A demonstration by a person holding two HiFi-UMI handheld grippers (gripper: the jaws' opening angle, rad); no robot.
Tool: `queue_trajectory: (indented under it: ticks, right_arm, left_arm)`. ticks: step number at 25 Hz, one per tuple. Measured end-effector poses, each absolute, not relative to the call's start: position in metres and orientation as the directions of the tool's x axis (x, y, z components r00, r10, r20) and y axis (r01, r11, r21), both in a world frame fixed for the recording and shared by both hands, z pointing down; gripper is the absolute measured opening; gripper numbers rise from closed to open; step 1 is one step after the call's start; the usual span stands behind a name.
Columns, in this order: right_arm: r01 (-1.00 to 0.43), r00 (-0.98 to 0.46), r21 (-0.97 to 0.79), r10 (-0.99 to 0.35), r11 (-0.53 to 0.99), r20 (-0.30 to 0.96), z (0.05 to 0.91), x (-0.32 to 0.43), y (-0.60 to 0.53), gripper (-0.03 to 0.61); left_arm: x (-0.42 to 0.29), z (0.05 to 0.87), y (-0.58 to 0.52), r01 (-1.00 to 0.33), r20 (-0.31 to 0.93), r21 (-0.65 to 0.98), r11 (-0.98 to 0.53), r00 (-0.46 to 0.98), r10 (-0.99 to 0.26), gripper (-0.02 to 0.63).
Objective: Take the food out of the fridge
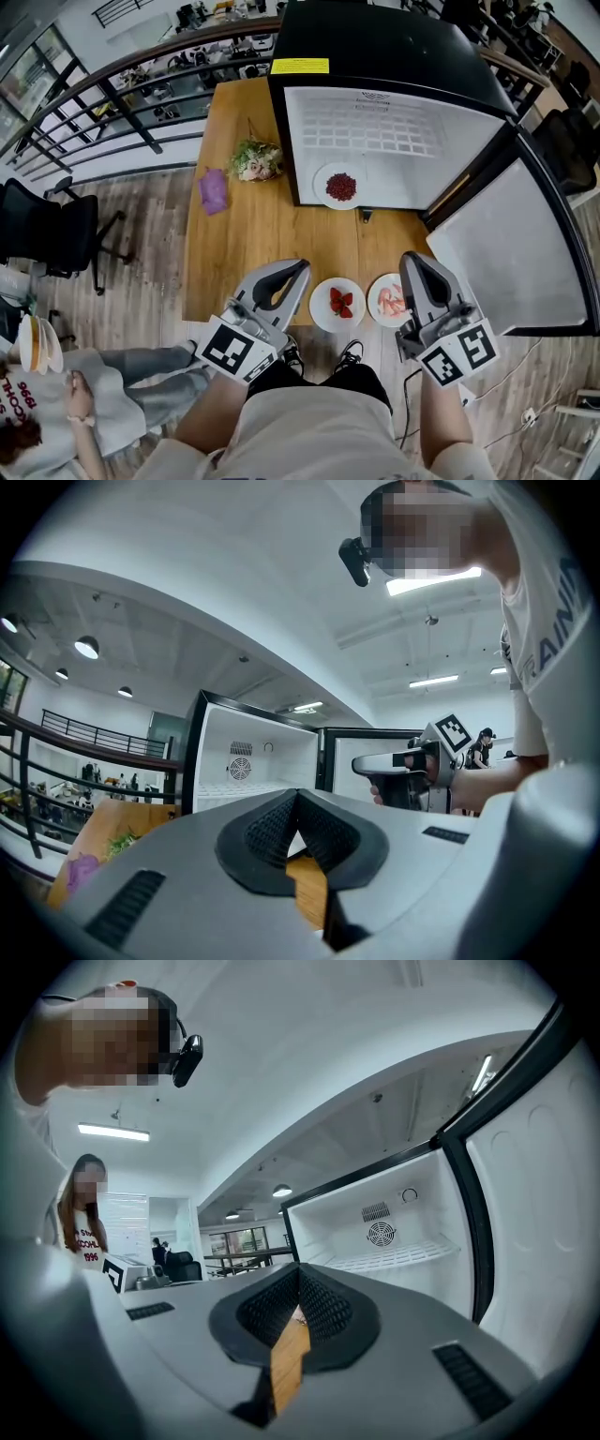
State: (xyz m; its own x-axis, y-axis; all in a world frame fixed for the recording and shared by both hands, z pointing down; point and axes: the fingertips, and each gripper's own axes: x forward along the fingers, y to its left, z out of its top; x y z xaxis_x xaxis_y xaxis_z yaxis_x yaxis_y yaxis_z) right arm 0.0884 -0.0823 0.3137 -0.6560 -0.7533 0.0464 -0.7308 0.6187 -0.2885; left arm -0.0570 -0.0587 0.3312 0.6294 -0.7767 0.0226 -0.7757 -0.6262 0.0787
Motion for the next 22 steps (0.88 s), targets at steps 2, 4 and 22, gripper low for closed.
queue_trajectory:
  ticks: [2,4,22]
  right_arm:
    - [-0.728,-0.659,-0.297,-0.750,0.618,0.054,0.318,0.087,-0.082,0.020]
    - [-0.726,-0.662,-0.301,-0.747,0.618,0.060,0.321,0.085,-0.081,0.020]
    - [-0.648,-0.692,-0.548,-0.709,0.529,0.136,0.368,0.063,-0.129,0.021]
  left_arm:
    - [-0.057,0.330,-0.059,-0.777,0.013,0.077,-0.625,0.627,-0.779,0.006]
    - [-0.059,0.327,-0.058,-0.778,0.000,0.078,-0.623,0.625,-0.780,0.006]
    - [-0.078,0.334,-0.056,-0.809,0.023,0.087,-0.581,0.585,-0.811,0.006]
